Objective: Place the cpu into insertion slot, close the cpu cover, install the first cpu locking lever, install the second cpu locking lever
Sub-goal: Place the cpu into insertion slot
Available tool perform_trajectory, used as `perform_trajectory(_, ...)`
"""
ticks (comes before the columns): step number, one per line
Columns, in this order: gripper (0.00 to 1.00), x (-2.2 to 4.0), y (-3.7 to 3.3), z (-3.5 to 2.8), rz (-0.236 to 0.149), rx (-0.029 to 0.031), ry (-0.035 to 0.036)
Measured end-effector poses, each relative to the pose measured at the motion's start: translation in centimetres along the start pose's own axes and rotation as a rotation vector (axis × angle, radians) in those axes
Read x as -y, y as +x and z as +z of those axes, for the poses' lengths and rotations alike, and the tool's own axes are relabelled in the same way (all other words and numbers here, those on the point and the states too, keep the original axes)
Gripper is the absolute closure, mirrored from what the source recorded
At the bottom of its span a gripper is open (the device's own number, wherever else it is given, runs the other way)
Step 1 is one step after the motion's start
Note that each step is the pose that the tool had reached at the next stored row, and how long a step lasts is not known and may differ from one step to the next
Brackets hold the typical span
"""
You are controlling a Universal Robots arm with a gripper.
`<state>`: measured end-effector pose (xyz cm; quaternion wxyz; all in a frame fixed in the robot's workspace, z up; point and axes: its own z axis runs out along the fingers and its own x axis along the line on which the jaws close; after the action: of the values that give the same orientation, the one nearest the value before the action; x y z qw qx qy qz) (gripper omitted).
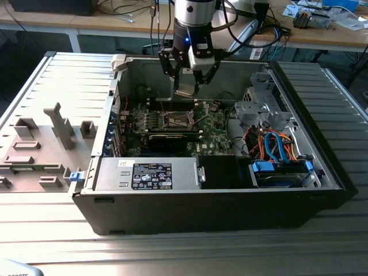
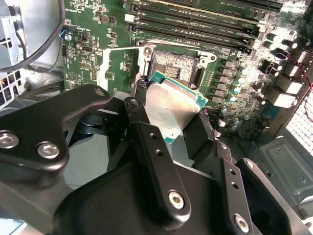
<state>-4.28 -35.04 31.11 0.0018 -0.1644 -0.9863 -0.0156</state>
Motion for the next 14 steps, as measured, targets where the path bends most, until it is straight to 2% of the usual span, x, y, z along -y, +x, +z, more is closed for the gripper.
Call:
perform_trajectory(1,0.45,0.00,0.00,0.00,0.002,0.0002,0.0005)
perform_trajectory(3,0.45,0.00,0.00,0.06,0.033,0.0031,0.0061)
perform_trajectory(14,0.45,0.00,0.00,0.10,0.056,0.0053,0.0101)
